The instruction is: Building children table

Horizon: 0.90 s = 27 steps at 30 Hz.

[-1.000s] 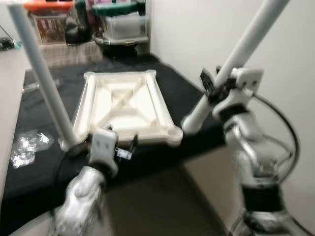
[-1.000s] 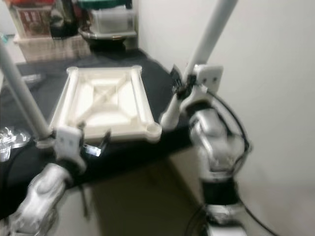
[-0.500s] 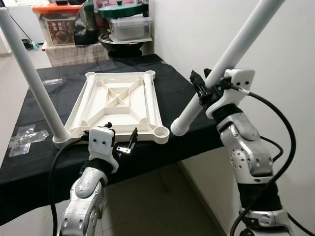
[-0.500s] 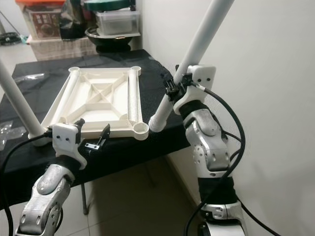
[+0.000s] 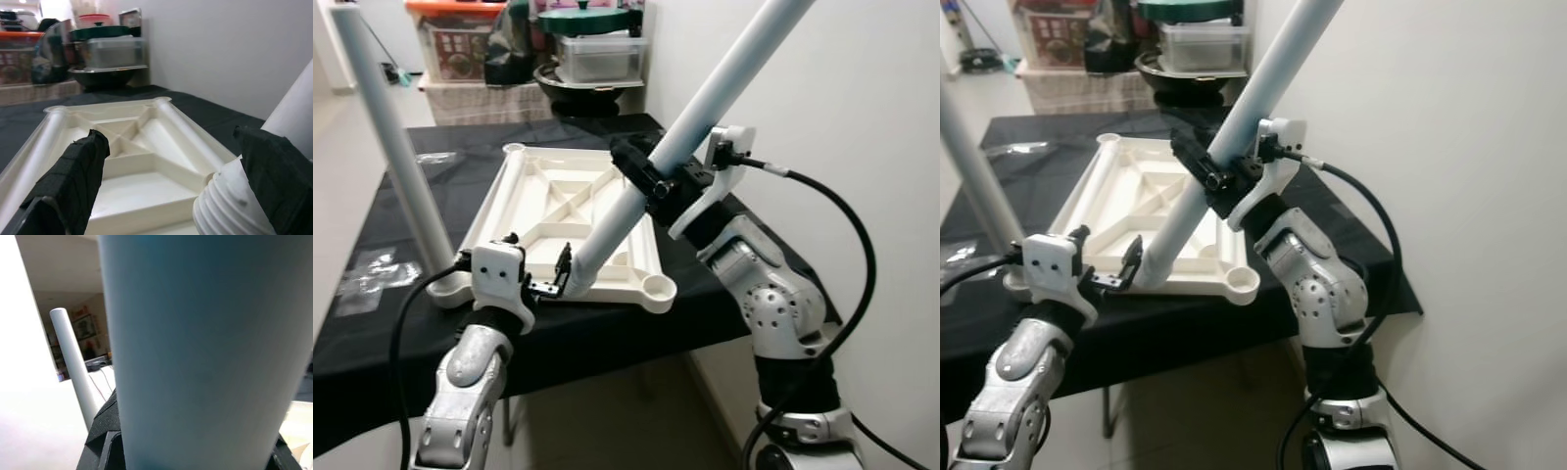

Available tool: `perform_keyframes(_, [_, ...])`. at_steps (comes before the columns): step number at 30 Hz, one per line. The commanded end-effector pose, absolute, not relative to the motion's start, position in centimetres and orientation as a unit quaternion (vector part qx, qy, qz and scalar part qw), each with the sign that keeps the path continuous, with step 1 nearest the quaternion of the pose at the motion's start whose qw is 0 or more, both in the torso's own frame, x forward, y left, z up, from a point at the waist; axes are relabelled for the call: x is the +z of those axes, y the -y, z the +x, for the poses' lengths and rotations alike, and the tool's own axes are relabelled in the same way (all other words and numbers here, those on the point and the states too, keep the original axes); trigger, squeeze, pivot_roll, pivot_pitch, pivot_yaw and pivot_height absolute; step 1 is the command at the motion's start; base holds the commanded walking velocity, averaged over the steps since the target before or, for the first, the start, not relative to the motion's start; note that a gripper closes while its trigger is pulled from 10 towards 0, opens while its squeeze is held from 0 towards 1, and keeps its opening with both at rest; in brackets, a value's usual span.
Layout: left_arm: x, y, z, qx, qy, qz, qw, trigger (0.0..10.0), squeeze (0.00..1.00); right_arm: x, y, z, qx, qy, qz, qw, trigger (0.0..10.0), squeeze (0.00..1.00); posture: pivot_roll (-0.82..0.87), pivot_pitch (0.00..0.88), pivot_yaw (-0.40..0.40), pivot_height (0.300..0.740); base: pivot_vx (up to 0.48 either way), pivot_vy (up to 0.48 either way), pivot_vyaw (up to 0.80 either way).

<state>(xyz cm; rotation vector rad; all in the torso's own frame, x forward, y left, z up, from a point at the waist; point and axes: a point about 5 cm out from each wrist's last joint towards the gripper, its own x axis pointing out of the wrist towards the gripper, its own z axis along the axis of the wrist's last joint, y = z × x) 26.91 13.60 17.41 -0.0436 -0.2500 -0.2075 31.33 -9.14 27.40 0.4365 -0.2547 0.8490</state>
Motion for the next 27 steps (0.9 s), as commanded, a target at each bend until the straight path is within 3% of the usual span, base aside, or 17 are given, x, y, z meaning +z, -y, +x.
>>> perform_keyframes(1, [17.5, -13.2, 27.0, -0.117, 0.125, -0.026, 0.985, 10.0, 0.00, 27.3, 8.5, 30.8, 0.445, 0.108, 0.216, 0.862, 10.0, 0.00, -0.03, 0.000, -0.073, 0.740, 0.000, 0.000, 0.00])
perform_keyframes(6, [17.5, -13.0, 27.1, -0.121, 0.126, -0.028, 0.984, 10.0, 0.00, 27.0, 7.4, 30.1, 0.508, 0.079, 0.239, 0.824, 10.0, 0.00, -0.02, 0.000, -0.078, 0.740, 0.174, 0.000, 0.00])
perform_keyframes(8, [17.5, -13.0, 27.1, -0.121, 0.126, -0.028, 0.984, 10.0, 0.00, 27.0, 7.4, 30.1, 0.508, 0.079, 0.239, 0.824, 10.0, 0.00, -0.02, 0.000, -0.078, 0.740, 0.292, 0.000, 0.00])
perform_keyframes(11, [17.7, -13.0, 27.2, -0.123, 0.131, -0.029, 0.983, 10.0, 0.00, 26.2, 6.3, 29.5, 0.554, 0.040, 0.244, 0.795, 10.0, 0.00, -0.02, 0.000, -0.083, 0.740, 0.335, 0.000, 0.00])
perform_keyframes(20, [17.9, -13.1, 27.3, -0.120, 0.134, -0.029, 0.983, 10.0, 0.00, 24.8, 4.9, 29.0, 0.575, 0.002, 0.232, 0.785, 10.0, 0.00, -0.01, 0.000, -0.088, 0.740, 0.352, 0.000, 0.00])
perform_keyframes(27, [17.7, -13.4, 27.5, -0.107, 0.131, -0.024, 0.985, 10.0, 0.00, 22.8, 3.3, 29.4, 0.567, -0.018, 0.158, 0.808, 10.0, 0.00, -0.01, 0.000, -0.089, 0.740, 0.316, 0.000, 0.00])
